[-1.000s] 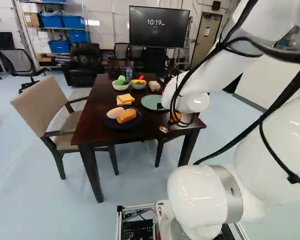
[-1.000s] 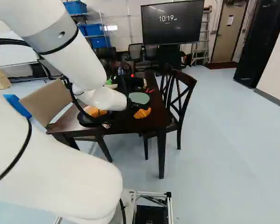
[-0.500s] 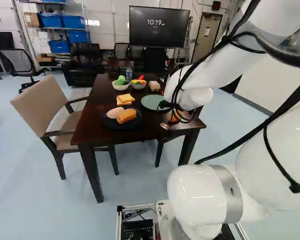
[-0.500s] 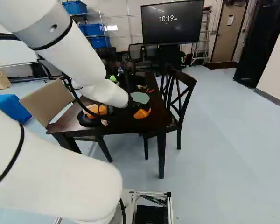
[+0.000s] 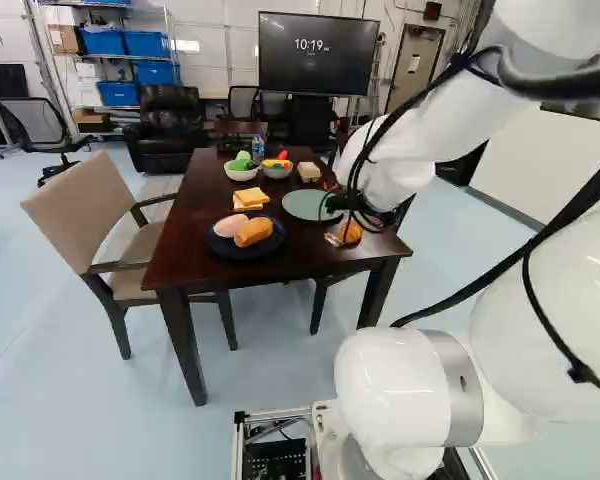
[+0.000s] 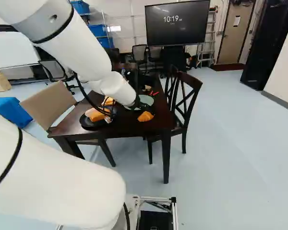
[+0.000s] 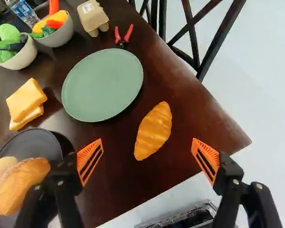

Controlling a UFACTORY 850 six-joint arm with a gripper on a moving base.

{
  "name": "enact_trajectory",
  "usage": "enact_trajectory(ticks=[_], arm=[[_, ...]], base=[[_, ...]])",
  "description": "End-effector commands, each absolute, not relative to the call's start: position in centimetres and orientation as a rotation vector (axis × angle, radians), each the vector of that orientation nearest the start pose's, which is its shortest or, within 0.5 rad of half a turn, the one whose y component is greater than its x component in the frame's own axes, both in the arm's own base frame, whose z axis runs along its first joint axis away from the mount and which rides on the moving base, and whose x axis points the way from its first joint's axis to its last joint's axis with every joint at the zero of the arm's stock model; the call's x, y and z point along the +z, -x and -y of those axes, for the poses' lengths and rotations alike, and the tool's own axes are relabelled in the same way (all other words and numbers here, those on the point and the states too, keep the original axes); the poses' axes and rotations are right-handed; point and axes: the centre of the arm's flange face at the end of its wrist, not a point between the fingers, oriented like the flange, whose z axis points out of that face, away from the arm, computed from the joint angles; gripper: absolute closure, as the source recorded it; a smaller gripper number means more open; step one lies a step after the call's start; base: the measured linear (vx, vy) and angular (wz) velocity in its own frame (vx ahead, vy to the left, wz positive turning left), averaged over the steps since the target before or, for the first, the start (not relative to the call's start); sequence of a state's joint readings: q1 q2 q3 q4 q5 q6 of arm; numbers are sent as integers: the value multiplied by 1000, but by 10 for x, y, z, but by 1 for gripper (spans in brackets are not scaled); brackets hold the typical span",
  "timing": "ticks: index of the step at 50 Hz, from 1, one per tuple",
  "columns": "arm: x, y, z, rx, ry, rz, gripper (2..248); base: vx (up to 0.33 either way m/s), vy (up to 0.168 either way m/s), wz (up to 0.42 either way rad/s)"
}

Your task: Move the croissant to the empty plate

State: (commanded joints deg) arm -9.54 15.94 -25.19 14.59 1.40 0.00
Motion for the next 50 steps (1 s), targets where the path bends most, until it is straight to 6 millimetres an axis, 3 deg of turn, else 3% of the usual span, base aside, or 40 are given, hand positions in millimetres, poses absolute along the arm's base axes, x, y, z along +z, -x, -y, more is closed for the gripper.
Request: enact_trajectory(ticks=[29, 50], arm=[[478, -369, 75, -946, 2799, -764, 3], [475, -395, 101, -767, 2789, -874, 3]], base=[[0, 0, 0], [0, 0, 0]])
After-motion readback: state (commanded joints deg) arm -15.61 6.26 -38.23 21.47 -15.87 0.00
